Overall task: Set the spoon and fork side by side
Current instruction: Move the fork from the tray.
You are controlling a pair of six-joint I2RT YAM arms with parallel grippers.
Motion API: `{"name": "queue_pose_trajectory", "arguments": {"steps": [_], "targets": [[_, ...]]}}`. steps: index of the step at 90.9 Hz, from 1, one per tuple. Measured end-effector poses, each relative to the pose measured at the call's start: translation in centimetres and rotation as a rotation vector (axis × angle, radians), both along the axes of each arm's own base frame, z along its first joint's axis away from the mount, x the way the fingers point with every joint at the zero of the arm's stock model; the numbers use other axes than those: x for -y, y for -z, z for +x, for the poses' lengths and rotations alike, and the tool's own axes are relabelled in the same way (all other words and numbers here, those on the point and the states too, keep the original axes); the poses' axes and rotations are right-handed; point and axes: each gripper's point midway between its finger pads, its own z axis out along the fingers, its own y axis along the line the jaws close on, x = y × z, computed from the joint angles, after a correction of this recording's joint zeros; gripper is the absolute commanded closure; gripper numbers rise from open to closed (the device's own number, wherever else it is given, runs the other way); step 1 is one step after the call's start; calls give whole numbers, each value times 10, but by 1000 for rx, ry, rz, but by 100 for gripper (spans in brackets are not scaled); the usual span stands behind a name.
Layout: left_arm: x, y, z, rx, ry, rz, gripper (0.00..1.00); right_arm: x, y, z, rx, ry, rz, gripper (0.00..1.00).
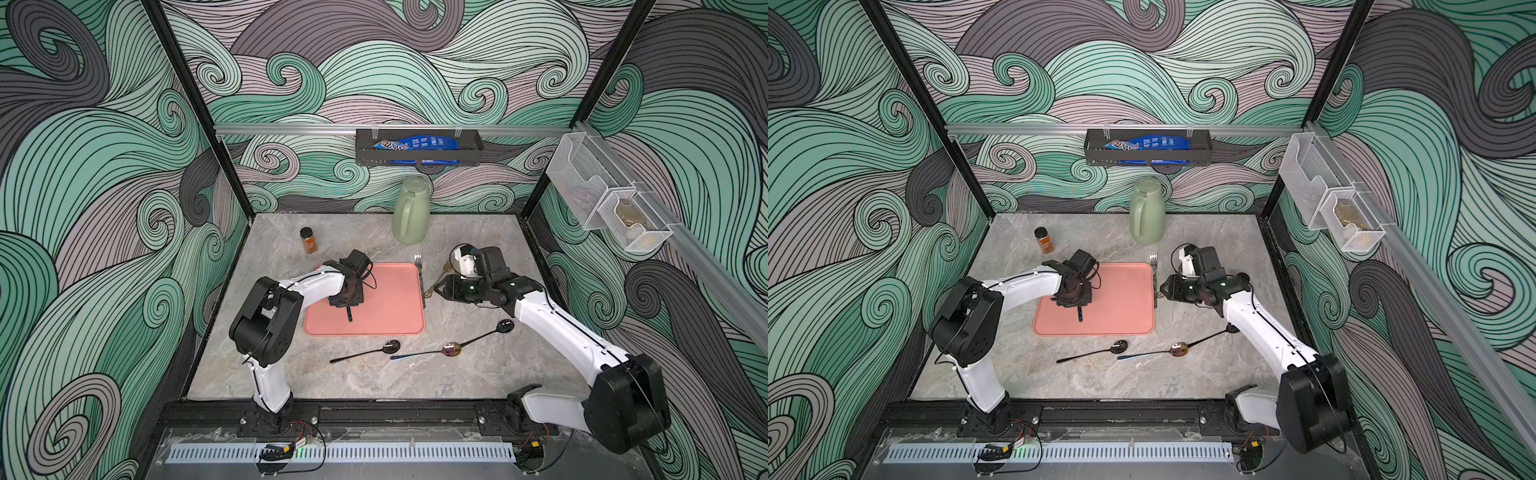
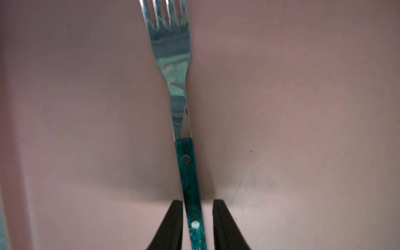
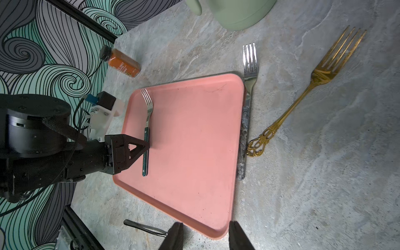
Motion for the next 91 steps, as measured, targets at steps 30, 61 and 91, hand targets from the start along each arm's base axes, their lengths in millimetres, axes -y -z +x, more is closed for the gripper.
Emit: {"name": "queue_pose_trajectory", "arguments": {"steps": [30,61,91], "targets": [[-12,2,3,3,-24,-9,88,14,-1,2,17,26,8,61],[-35,3,1,-3,-61,-22,82,27,8,2,5,46,1,61],[-54,9,-7,-52,-65,-25,87,30,11,0,7,41,-2,61]]}}
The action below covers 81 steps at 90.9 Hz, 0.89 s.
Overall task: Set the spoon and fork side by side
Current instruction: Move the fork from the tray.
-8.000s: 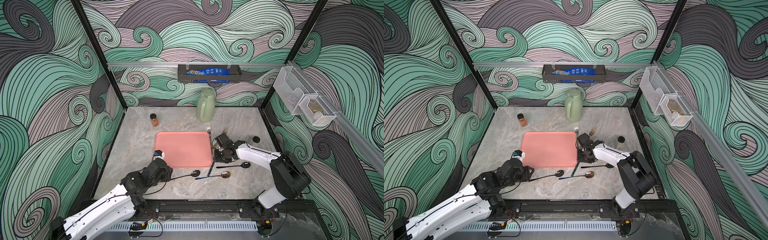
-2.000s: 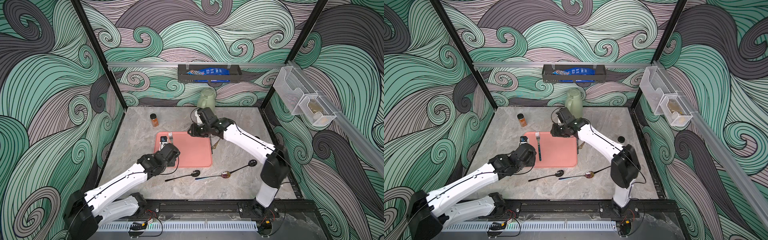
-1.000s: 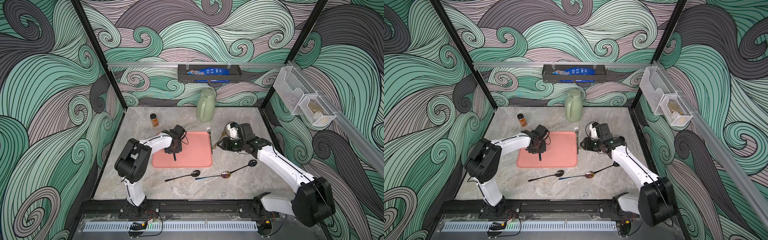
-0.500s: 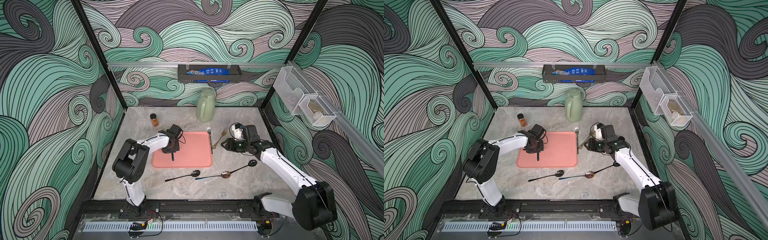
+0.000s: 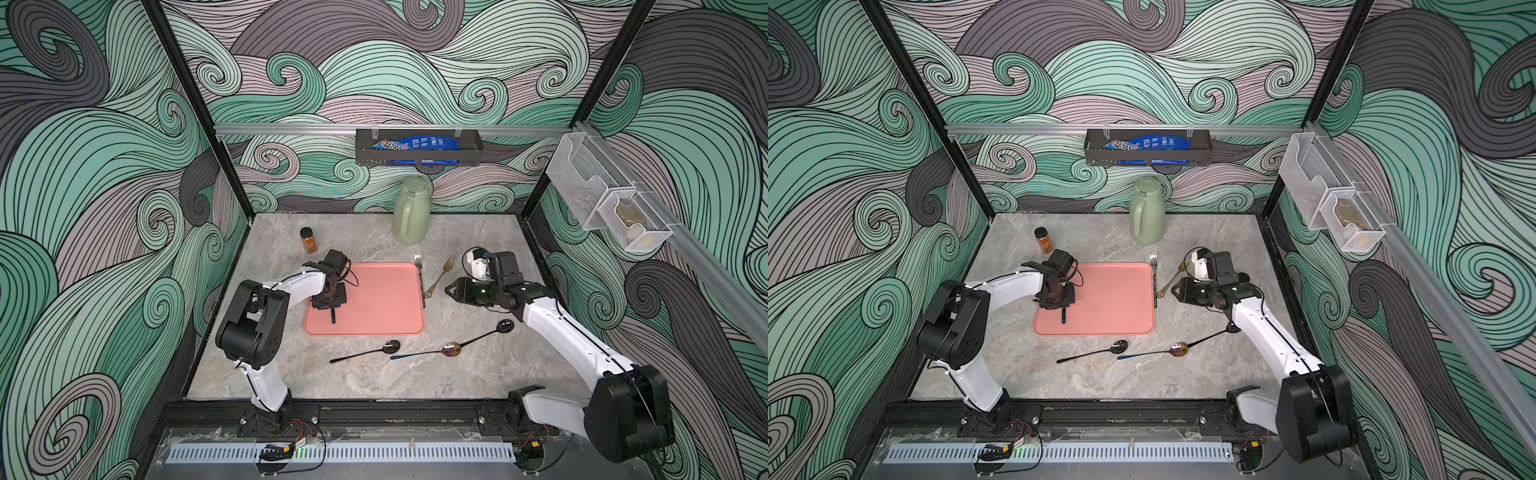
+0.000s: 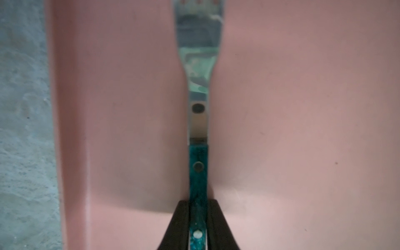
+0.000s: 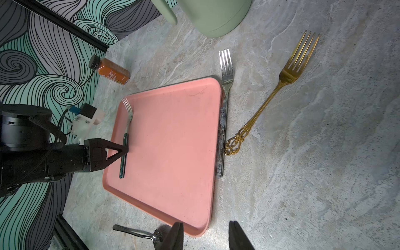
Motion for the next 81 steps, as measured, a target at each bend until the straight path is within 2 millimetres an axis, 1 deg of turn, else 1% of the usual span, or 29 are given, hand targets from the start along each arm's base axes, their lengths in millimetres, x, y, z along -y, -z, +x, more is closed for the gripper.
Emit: {"name": "queue_pose_trajectory", "arguments": {"steps": [20,37,45,67,81], "targets": [[-9,0,-1,-15,-4,-2,89,0,0,0,1,-2,2,61],[-23,0,-5,-27,-10,9,96,0,0,0,5,-8,-2,61],[-26,0,-8,-38,7,25,99,0,0,-1,9,-16,-8,61],[-39,0,-10,-46,66,111,100,0,2,-3,4,-29,-20,61],[-42,-1,-9,-48,97,123,99,1,3,-4,3,-36,-27,61]]}}
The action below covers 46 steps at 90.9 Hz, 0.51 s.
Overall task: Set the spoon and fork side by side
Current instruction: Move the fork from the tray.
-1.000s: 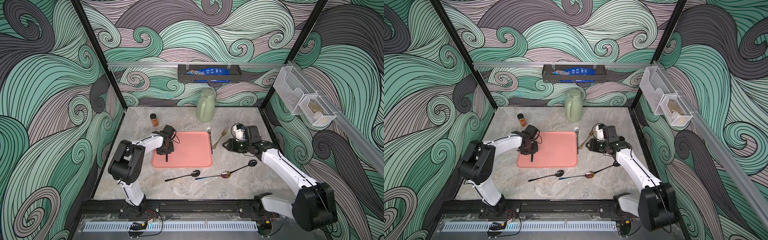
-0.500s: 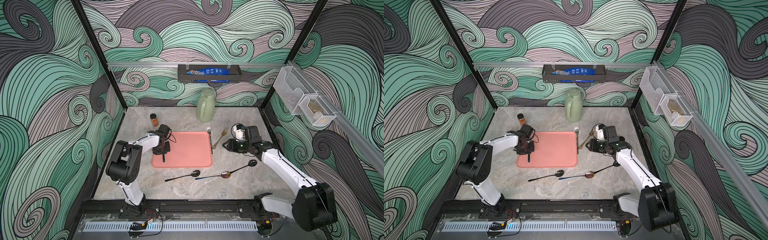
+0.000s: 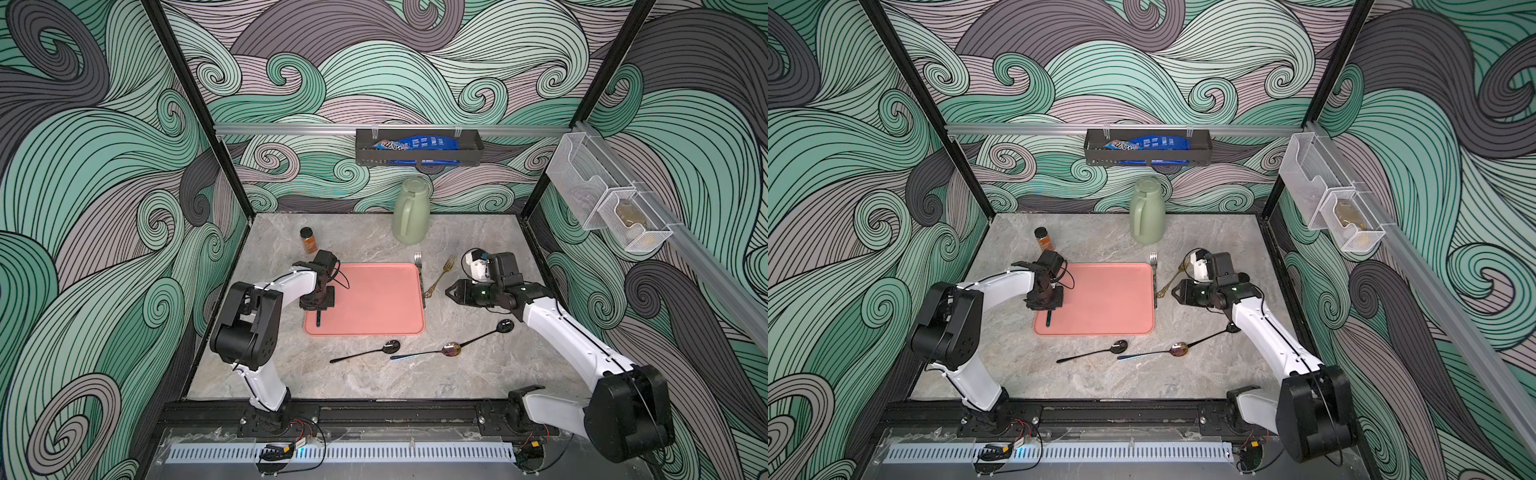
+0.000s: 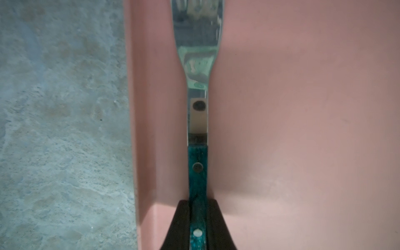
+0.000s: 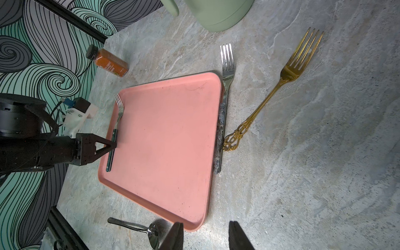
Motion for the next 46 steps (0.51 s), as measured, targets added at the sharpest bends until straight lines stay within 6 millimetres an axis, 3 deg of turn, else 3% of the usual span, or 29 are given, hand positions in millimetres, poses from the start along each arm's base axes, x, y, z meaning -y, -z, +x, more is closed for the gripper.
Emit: {"name": "queue_pose_trajectory", "arguments": {"steps": [46], "targets": [[3,1,0,-12,45,-31,96,0,0,0,2,-2,-2,61]]}}
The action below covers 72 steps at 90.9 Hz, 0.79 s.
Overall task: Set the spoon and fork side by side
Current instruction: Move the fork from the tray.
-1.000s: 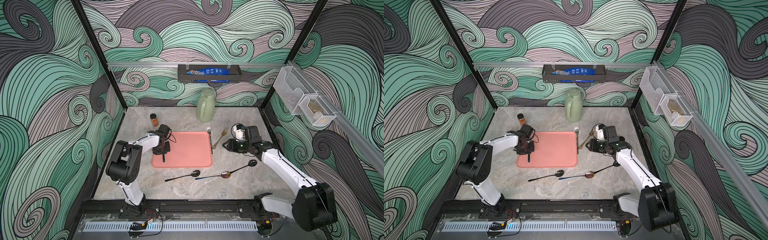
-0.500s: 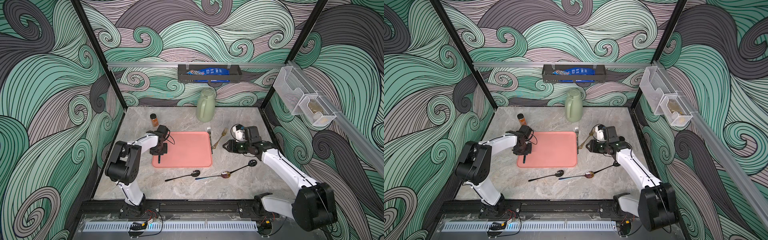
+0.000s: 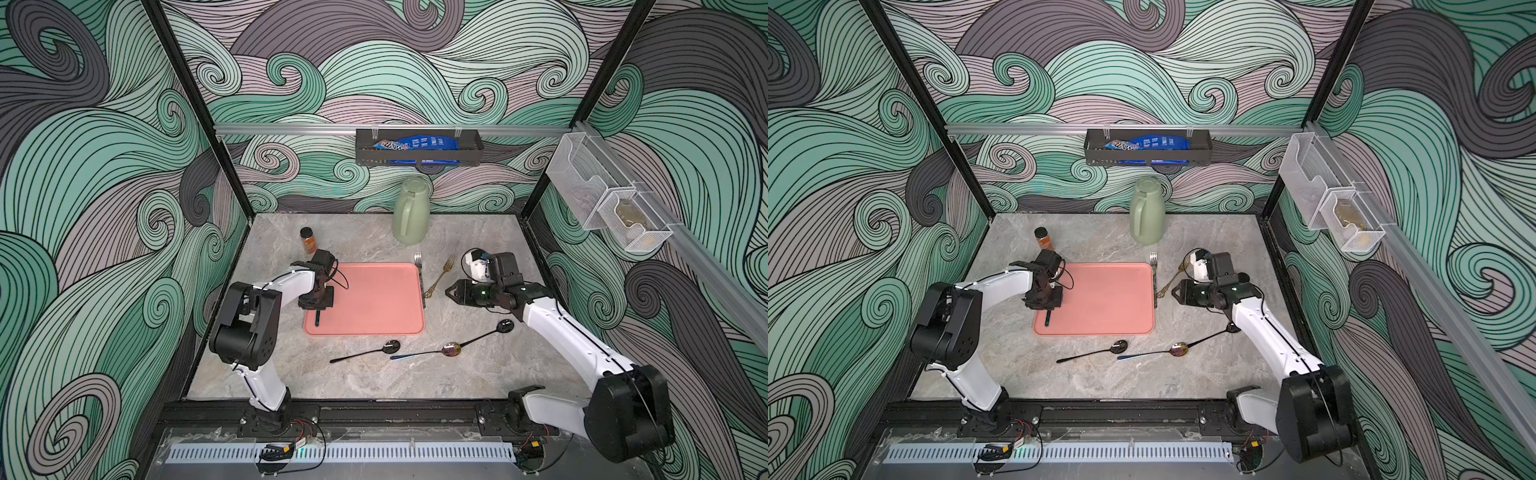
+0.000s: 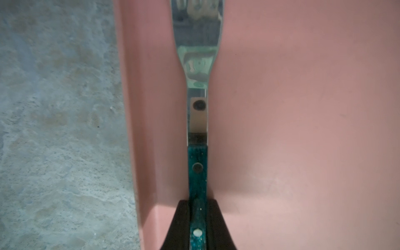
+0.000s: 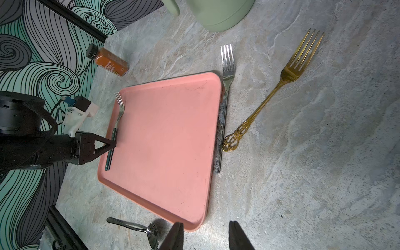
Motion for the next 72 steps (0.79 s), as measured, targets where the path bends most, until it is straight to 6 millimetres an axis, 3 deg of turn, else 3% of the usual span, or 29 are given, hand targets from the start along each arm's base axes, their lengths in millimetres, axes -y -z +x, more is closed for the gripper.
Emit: {"name": "queue_pose_trajectory", "arguments": {"steps": [43,57,72], "targets": [[4,0,0,-2,20,-25,92,1,1,0,-1,4,-4,60],[5,0,1,1,15,-30,69,1,1,1,-5,13,-2,56],[6,-19,4,56,-35,-56,64,6,1,3,-13,40,1,55]]}}
